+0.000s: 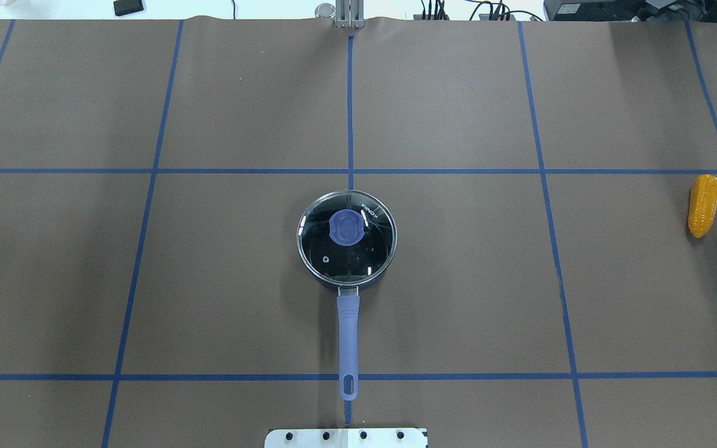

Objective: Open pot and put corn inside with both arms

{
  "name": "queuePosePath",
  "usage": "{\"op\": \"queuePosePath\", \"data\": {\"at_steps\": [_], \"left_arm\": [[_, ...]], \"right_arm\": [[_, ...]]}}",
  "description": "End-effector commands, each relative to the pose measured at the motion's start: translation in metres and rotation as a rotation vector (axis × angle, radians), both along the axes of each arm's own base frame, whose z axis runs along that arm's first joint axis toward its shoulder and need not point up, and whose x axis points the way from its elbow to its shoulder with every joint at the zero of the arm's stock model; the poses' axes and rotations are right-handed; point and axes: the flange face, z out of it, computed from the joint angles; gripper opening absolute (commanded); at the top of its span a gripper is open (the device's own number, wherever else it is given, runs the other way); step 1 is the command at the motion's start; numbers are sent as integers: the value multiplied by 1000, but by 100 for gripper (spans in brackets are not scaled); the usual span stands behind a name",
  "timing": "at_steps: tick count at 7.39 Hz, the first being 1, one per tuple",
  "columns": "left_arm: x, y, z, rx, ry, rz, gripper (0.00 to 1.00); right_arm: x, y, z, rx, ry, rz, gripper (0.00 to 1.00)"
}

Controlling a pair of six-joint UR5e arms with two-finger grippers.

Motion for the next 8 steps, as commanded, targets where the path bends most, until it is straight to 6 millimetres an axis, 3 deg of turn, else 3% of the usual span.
{"op": "queuePosePath", "data": {"at_steps": [1, 3, 5, 7, 8], "left_arm": [[0, -1, -2, 2, 1, -1, 99], [0, -1, -6, 19, 4, 5, 99], [0, -7, -20, 16, 12, -11, 99], [1, -24, -77, -19, 29, -107, 98], [37, -28, -109, -31, 40, -101, 98]], "right_arm": [[0, 0, 0, -3, -2, 0, 100], [-2, 0, -4, -1, -12, -5, 100], [-12, 7, 8, -7, 0, -33, 100], [-34, 8, 3, -49, -14, -20, 100], [-48, 7, -5, -88, -27, 8, 100]]}}
